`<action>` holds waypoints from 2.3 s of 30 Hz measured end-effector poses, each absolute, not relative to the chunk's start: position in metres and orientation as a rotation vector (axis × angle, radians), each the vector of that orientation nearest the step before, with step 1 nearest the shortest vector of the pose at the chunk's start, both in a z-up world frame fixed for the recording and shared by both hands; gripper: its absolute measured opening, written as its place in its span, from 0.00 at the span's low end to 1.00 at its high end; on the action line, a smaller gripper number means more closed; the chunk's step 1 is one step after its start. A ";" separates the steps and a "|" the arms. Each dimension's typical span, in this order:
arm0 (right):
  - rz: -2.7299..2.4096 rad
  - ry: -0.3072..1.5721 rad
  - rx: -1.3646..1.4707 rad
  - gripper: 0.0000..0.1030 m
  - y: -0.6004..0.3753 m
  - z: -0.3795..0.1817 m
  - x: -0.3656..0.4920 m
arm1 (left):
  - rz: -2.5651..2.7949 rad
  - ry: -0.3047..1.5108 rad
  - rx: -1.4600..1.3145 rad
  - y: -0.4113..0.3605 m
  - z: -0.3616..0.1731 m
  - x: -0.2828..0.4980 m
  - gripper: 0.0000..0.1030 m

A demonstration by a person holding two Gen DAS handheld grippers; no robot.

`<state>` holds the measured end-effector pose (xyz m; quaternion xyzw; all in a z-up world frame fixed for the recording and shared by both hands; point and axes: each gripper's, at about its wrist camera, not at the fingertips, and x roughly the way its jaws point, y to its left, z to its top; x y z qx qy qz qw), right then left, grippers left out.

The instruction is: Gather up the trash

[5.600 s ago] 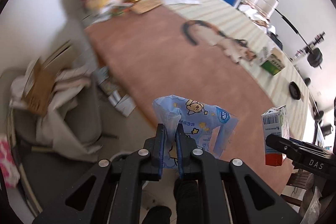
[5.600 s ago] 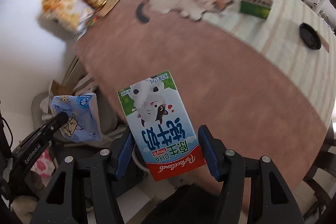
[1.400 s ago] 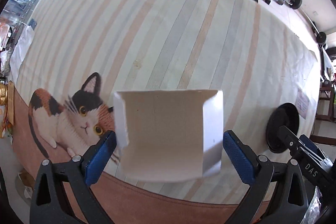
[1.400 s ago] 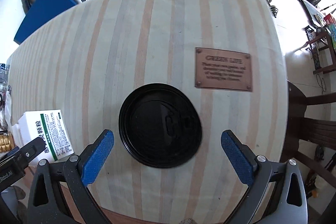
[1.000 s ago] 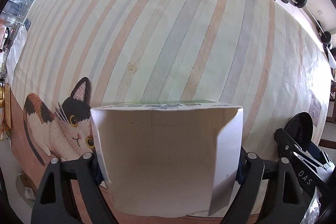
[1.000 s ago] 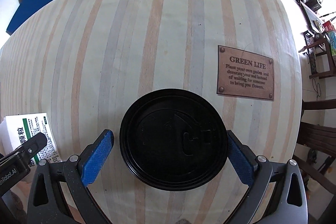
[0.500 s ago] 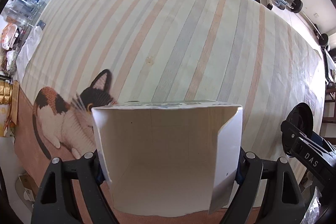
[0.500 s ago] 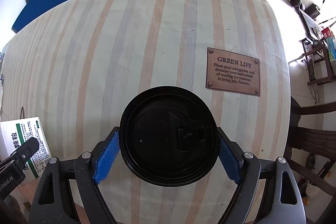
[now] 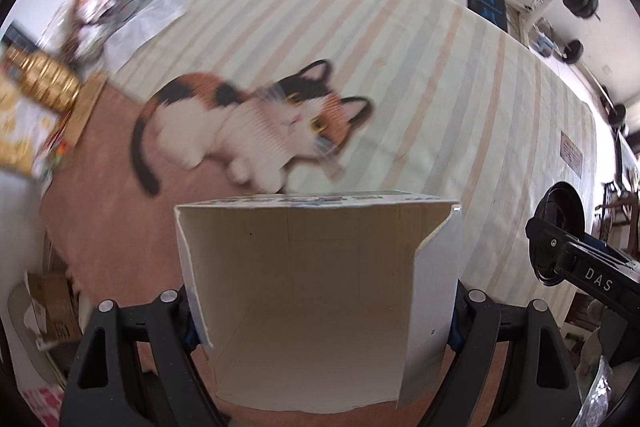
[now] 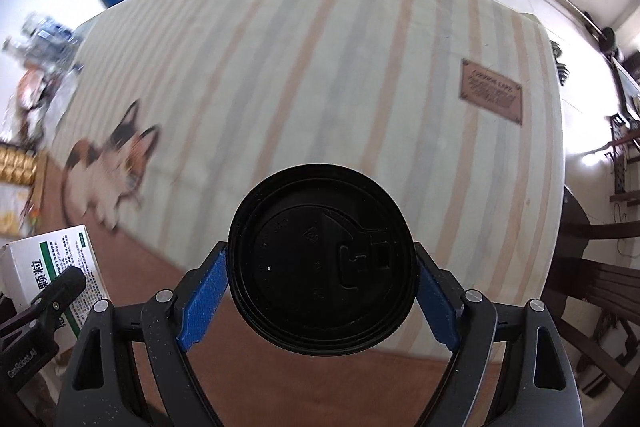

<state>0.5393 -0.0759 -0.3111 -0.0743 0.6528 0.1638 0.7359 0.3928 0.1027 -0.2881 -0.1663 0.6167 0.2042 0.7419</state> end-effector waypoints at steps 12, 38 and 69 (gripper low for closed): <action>0.636 1.447 -0.280 0.85 -0.033 -0.277 0.331 | 0.635 1.217 -0.566 0.121 -0.244 0.148 0.82; 0.942 1.749 -0.674 0.85 0.073 -0.668 0.022 | 0.879 1.236 -1.308 0.181 -0.657 -0.188 1.00; 1.045 1.447 -1.004 1.00 0.088 -0.550 -0.014 | 1.114 1.326 -1.093 0.117 -0.515 -0.219 1.00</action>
